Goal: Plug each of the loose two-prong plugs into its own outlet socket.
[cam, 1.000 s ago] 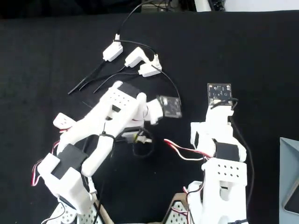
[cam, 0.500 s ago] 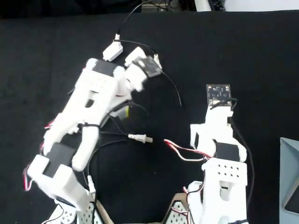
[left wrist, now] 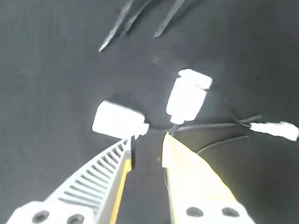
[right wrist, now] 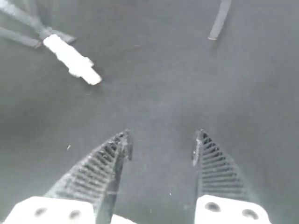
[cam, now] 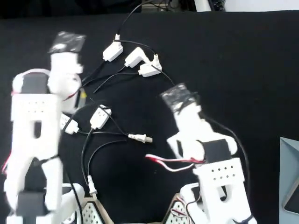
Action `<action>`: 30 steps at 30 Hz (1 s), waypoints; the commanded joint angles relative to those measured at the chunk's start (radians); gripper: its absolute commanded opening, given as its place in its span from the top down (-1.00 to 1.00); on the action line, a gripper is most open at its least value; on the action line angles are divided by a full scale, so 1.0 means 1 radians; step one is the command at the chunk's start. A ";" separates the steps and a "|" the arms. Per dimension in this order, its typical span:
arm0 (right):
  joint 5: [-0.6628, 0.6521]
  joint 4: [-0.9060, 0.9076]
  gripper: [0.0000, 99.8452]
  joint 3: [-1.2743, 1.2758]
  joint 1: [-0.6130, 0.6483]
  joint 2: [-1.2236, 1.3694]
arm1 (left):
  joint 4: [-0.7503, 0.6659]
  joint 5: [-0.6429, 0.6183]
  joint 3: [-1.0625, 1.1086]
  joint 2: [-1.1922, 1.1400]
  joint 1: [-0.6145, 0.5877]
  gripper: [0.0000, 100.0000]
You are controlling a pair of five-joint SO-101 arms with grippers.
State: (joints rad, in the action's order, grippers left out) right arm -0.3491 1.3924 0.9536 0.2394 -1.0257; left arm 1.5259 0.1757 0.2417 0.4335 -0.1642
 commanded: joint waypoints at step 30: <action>-0.192 0.015 0.57 -0.529 0.423 0.852 | -0.539 -0.114 0.923 0.680 -0.263 0.76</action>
State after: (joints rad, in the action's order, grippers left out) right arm -0.5332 1.4216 0.5056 0.6306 -0.2156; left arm 1.0027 0.0683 1.1715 1.0994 -0.4173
